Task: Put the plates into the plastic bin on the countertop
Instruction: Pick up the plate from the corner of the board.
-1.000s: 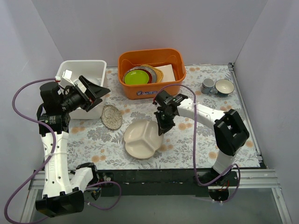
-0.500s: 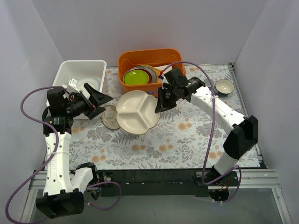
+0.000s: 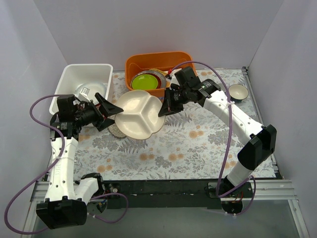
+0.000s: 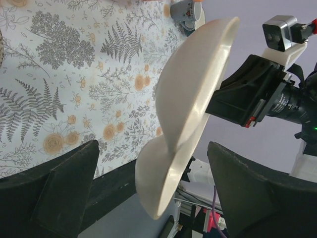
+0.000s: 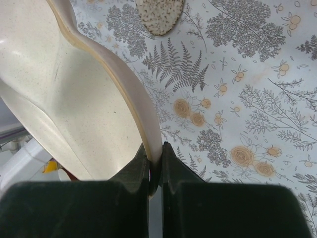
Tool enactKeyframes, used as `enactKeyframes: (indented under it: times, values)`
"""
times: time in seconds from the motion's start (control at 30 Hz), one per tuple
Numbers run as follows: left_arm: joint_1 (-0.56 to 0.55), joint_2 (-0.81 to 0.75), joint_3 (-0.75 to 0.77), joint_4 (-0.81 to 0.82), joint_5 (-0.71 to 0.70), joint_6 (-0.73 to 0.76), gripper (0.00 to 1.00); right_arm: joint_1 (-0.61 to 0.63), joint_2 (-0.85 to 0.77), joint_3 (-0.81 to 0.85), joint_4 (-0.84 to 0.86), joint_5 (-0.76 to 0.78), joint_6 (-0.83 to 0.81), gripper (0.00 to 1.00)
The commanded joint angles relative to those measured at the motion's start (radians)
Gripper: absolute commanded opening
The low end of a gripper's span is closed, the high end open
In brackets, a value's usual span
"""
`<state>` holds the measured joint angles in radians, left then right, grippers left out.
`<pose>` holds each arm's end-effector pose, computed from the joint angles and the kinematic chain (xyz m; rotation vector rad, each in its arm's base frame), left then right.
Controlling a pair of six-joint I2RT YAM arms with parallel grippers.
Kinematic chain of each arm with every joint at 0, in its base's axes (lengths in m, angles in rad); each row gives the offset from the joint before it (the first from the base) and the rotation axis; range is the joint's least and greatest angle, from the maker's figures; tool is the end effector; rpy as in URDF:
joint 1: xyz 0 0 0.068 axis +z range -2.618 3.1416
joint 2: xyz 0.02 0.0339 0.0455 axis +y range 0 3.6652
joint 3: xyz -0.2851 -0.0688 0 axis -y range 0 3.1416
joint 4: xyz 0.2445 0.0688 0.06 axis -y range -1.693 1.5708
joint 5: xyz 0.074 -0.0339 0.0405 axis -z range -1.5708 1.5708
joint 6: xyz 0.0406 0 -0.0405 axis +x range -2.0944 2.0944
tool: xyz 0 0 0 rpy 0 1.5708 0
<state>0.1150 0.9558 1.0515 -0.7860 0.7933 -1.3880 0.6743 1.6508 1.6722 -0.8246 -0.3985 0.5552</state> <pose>0.1744 -0.0090 0.3642 -1.3220 2.1242 -1.5141 0.2740 0.2391 0.3827 -0.3592 2.5321 1.0141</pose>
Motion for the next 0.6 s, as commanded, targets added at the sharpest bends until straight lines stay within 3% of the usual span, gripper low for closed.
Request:
enactKeyframes:
  times: [0.0, 0.2, 0.3, 0.33, 0.47, 0.57]
  values:
    - [-0.011, -0.012, -0.025, 0.016, 0.017, 0.001, 0.88, 0.007, -0.08, 0.096, 0.177, -0.181, 0.074, 0.01]
    - [-0.026, -0.014, -0.047, 0.056, 0.029, -0.019, 0.72, 0.027, -0.079, 0.089, 0.203, -0.203, 0.089, 0.01]
    - [-0.031, -0.015, -0.053, 0.07, 0.03, -0.031, 0.57, 0.031, -0.077, 0.086, 0.209, -0.214, 0.094, 0.01]
    - [-0.029, -0.015, -0.051, 0.073, 0.032, -0.031, 0.4, 0.033, -0.077, 0.084, 0.212, -0.214, 0.092, 0.01]
    - [-0.032, -0.014, -0.053, 0.071, 0.026, -0.034, 0.0, 0.034, -0.079, 0.063, 0.226, -0.233, 0.095, 0.01]
    - [-0.032, -0.015, -0.051, 0.073, 0.02, -0.034, 0.0, 0.034, -0.089, 0.04, 0.245, -0.243, 0.101, 0.01]
